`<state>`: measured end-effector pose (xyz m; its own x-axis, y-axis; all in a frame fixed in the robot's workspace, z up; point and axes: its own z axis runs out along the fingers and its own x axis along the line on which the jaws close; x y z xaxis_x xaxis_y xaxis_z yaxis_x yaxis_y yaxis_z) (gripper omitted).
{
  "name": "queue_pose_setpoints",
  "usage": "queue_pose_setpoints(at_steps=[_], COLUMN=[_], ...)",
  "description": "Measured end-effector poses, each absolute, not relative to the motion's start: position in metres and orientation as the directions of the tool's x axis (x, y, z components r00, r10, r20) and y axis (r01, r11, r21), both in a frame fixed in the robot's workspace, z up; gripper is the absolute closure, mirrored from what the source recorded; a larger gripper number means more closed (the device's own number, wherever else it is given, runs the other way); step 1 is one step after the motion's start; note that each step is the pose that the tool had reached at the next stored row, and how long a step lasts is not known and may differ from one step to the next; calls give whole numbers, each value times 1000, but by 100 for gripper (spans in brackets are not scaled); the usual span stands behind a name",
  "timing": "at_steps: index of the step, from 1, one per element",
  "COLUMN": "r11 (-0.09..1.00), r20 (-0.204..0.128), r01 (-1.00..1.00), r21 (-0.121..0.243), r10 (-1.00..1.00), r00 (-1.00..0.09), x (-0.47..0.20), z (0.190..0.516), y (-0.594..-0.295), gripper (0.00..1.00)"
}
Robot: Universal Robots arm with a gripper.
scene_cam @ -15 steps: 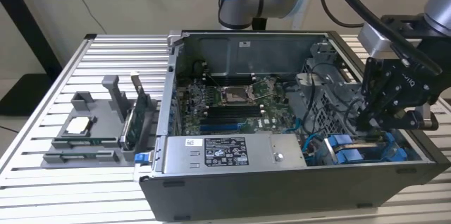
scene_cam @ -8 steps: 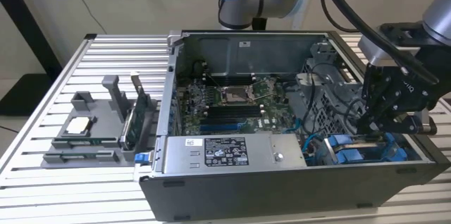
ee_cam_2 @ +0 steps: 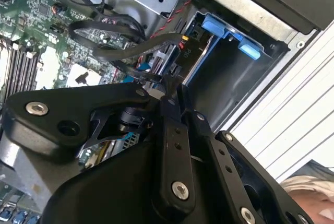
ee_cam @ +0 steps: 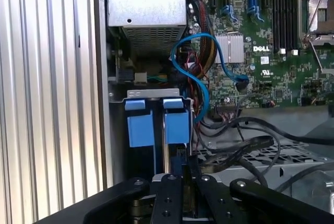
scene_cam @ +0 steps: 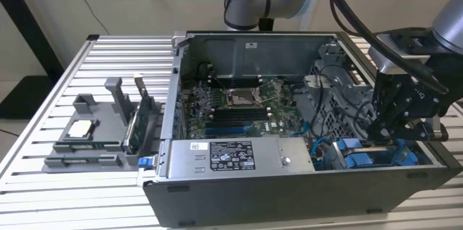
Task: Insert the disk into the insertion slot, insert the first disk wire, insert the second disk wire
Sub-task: 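Insert the second disk wire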
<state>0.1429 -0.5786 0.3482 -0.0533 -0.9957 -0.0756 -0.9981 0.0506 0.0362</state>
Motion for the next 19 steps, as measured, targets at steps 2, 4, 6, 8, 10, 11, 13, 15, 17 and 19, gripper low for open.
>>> queue_pose_setpoints(at_steps=[2, 4, 6, 8, 10, 11, 13, 15, 17, 19], r11=[48, 47, 46, 45, 45, 45, 45, 45, 45, 45], r20=[-76, -76, -76, -76, -76, -76, -76, -77, -77, -77], r01=[-998, -998, -998, -999, -999, -999, -999, -999, -999, -999], r21=[33, 32, 32, 29, 23, 20, 15, 13, 10, 7], r10=[-996, -996, -996, -996, -996, -996, -996, -996, -996, -996], r00=[-50, -49, -48, -47, -47, -46, -46, -46, -46, -45], x=[143, 144, 144, 144, 144, 144, 144, 144, 144, 144], z=[347, 347, 347, 347, 347, 347, 347, 346, 346, 345], y=[-578, -578, -578, -578, -577, -577, -577, -577, -577, -577], gripper=[84, 84, 84, 84, 84, 84, 84, 84, 84, 84])
